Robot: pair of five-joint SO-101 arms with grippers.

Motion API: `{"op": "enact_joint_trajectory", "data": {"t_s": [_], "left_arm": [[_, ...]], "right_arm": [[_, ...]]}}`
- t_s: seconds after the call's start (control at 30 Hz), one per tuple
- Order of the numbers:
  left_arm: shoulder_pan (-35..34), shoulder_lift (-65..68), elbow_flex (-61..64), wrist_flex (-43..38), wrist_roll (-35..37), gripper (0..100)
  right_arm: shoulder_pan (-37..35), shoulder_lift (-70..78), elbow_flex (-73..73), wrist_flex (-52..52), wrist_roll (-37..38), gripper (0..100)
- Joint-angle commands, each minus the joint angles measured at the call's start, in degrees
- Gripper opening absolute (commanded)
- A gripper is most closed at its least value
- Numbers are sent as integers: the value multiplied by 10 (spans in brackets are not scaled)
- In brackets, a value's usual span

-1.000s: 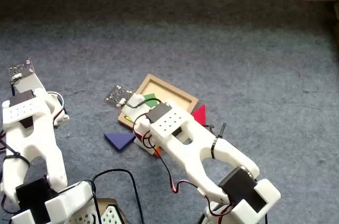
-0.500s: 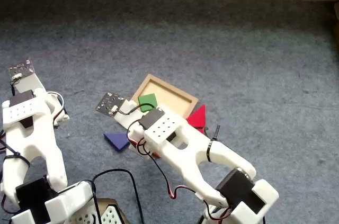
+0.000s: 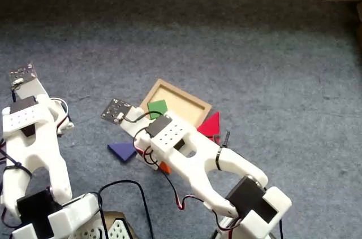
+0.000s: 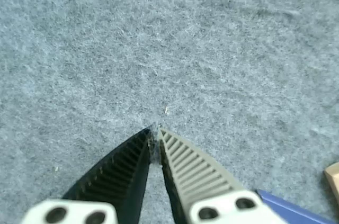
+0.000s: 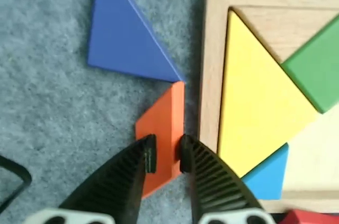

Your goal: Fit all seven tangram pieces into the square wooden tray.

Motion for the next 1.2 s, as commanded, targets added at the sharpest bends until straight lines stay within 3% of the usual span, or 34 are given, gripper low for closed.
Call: {"op": "enact_joint_trajectory", "data": {"t_s": [0.0,0.63,1.17], "left_arm": [[5,-20,-1,-8,-5,11],[3,-20,-2,-8,-5,11],[-11,-24,-6,-5,-5,11]], "right_arm": [[-10,-12,-4,11,-2,36],[-77,-21,-14,80,-29,30],[-124,-139,32,93,-62,29]]}}
